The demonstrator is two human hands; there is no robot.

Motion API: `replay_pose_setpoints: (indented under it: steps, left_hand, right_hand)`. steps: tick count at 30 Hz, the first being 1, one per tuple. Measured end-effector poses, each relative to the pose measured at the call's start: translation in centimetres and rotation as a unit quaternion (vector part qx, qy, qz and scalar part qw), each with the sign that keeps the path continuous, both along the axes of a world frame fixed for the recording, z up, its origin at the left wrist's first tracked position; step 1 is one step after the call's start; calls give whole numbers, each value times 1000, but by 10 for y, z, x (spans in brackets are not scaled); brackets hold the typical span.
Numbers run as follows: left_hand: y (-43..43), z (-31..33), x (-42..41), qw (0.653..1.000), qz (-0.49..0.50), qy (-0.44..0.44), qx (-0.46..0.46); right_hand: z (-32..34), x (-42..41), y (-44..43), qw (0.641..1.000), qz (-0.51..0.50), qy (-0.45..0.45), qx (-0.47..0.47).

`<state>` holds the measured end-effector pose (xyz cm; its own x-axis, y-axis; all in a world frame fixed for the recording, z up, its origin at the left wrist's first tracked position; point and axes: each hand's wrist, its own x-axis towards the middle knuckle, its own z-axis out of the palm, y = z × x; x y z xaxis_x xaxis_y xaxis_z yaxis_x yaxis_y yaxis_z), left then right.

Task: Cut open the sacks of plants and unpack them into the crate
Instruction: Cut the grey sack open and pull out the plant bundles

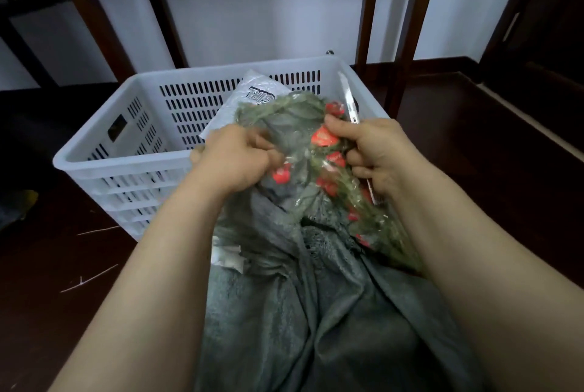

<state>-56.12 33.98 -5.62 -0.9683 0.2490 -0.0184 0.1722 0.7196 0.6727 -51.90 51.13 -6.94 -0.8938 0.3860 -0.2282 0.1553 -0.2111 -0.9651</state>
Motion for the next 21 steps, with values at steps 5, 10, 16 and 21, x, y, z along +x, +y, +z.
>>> replay_pose_setpoints:
  steps: [5,10,16,21]
  left_hand:
    - [5,10,13,998,-34,50,5]
    - [28,-7,30,987,-103,21,121]
    - [23,-6,22,980,-90,-42,174]
    - [22,-4,22,974,-102,-72,189]
  right_hand:
    - [5,1,6,999,1,0,-51]
    - [11,0,-6,996,17,10,-88]
    - [17,9,5,996,77,-24,48]
    - [21,11,13,991,47,-8,121]
